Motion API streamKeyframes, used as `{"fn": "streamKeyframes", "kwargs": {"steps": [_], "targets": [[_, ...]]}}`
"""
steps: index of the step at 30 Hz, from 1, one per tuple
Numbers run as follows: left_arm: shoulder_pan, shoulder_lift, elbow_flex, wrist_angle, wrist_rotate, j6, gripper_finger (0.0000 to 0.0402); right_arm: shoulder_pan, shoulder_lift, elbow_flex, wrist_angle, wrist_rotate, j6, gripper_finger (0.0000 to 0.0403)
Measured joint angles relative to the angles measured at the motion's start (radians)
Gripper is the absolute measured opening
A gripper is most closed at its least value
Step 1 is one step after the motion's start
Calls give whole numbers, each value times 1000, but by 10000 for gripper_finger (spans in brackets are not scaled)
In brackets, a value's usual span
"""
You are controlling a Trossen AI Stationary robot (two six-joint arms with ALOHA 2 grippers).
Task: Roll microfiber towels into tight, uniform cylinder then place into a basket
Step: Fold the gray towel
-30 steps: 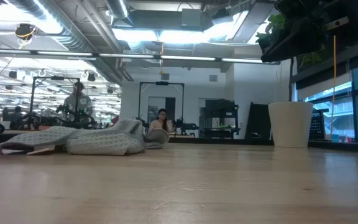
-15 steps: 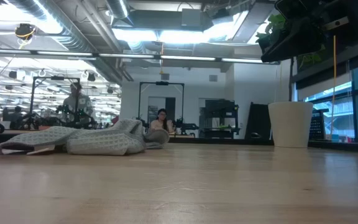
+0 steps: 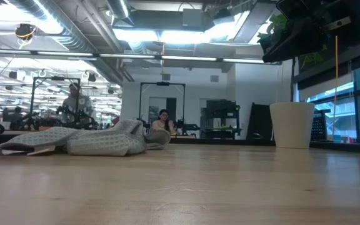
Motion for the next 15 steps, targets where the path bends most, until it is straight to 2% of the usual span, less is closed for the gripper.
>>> {"fn": "streamKeyframes", "kwargs": {"steps": [7, 15], "targets": [[30, -96, 0, -76, -80, -31, 222, 0, 0, 0, 0, 0, 0, 84], [217, -153, 0, -276, -119, -96, 222, 0, 0, 0, 0, 0, 0, 84]]}}
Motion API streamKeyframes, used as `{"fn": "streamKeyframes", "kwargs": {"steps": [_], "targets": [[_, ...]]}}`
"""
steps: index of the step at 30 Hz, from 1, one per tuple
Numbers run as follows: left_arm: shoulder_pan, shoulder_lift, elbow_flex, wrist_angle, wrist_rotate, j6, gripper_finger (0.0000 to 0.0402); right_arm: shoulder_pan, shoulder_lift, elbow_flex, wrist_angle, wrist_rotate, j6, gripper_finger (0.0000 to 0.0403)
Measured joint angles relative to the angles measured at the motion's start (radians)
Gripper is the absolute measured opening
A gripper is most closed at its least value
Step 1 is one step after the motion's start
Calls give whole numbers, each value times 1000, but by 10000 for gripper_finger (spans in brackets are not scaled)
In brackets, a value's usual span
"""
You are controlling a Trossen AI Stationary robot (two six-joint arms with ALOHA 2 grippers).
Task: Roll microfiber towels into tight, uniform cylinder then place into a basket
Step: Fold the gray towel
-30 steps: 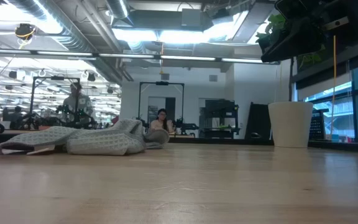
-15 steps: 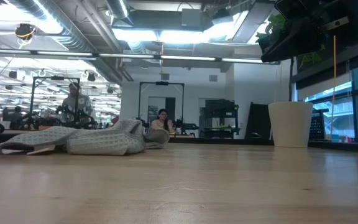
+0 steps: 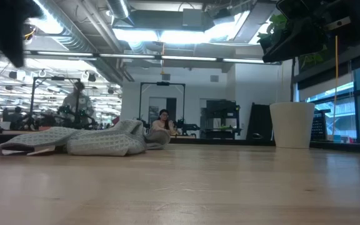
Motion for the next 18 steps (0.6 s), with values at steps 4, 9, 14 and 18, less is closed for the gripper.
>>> {"fn": "streamKeyframes", "kwargs": {"steps": [4, 9, 14, 18], "targets": [[124, -1, 0, -25, 36, 68, 222, 0, 0, 0, 0, 0, 0, 84], [272, -1, 0, -38, 103, 175, 222, 0, 0, 0, 0, 0, 0, 84], [368, -1, 0, -74, 143, 266, 222, 0, 0, 0, 0, 0, 0, 84], [412, -1, 0, -90, 143, 280, 222, 0, 0, 0, 0, 0, 0, 84]]}}
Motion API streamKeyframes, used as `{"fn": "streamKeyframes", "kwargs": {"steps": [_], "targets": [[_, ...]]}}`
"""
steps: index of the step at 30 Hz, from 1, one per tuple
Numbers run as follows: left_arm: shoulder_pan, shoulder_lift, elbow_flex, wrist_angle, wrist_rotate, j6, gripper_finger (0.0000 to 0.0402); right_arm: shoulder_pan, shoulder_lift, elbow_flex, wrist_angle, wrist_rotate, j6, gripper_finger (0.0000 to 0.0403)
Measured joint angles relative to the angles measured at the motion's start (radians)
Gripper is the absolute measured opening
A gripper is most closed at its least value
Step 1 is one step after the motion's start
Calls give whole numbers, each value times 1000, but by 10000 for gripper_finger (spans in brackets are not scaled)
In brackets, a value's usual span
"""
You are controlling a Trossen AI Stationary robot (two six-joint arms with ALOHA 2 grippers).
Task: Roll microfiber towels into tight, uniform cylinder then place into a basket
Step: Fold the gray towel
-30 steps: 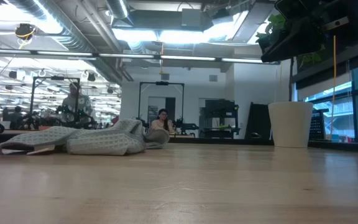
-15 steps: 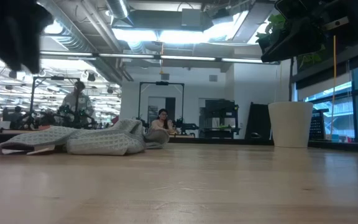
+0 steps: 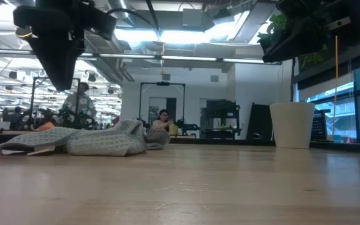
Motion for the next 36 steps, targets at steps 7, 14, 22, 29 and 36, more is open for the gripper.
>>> {"fn": "streamKeyframes", "kwargs": {"steps": [7, 14, 22, 29, 36], "targets": [[-14, 0, 0, 4, 0, -40, 222, 0, 0, 0, 1, 0, 1, 84], [-74, 0, 0, 4, -15, -113, 222, 0, 0, 0, 52, -18, 86, 84], [-161, 0, 0, 6, -117, -219, 221, 0, 0, 0, 168, -88, 204, 84], [-205, 0, 0, 7, -193, -239, 221, 0, 1, 0, 348, -88, 317, 84], [-210, 0, 0, 6, -216, -237, 221, 0, 52, 0, 430, 39, 315, 109]]}}
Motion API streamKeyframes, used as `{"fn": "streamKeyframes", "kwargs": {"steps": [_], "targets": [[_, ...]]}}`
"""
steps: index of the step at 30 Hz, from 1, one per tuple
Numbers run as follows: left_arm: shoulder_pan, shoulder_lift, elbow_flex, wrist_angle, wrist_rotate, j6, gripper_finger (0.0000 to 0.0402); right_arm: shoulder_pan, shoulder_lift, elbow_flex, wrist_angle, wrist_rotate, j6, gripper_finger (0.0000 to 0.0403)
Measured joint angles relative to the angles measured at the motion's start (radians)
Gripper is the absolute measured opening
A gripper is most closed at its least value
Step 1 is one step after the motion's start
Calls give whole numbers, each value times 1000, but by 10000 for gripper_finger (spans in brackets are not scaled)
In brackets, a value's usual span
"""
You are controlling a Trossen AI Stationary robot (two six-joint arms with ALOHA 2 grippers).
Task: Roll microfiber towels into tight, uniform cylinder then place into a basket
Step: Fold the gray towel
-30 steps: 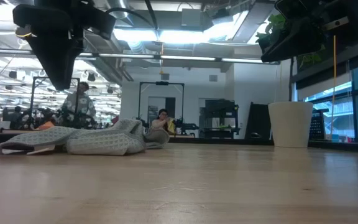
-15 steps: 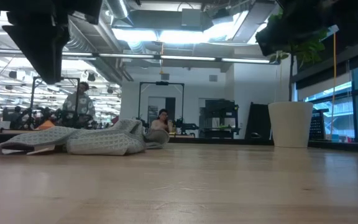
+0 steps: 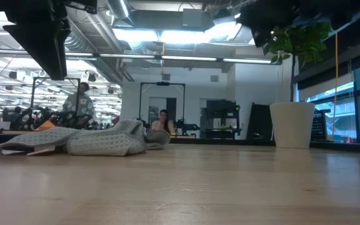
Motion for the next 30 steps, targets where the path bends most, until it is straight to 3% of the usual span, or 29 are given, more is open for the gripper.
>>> {"fn": "streamKeyframes", "kwargs": {"steps": [10, 25, 30], "targets": [[0, 0, 0, -1, -3, -16, 221, 0, 208, 52, 47, 109, -45, 201], [0, 0, 0, 4, -3, -106, 221, -21, 707, 366, -72, 131, -109, 206], [0, 0, 0, 7, -3, -107, 221, -35, 842, 460, -105, 175, -239, 206]]}}
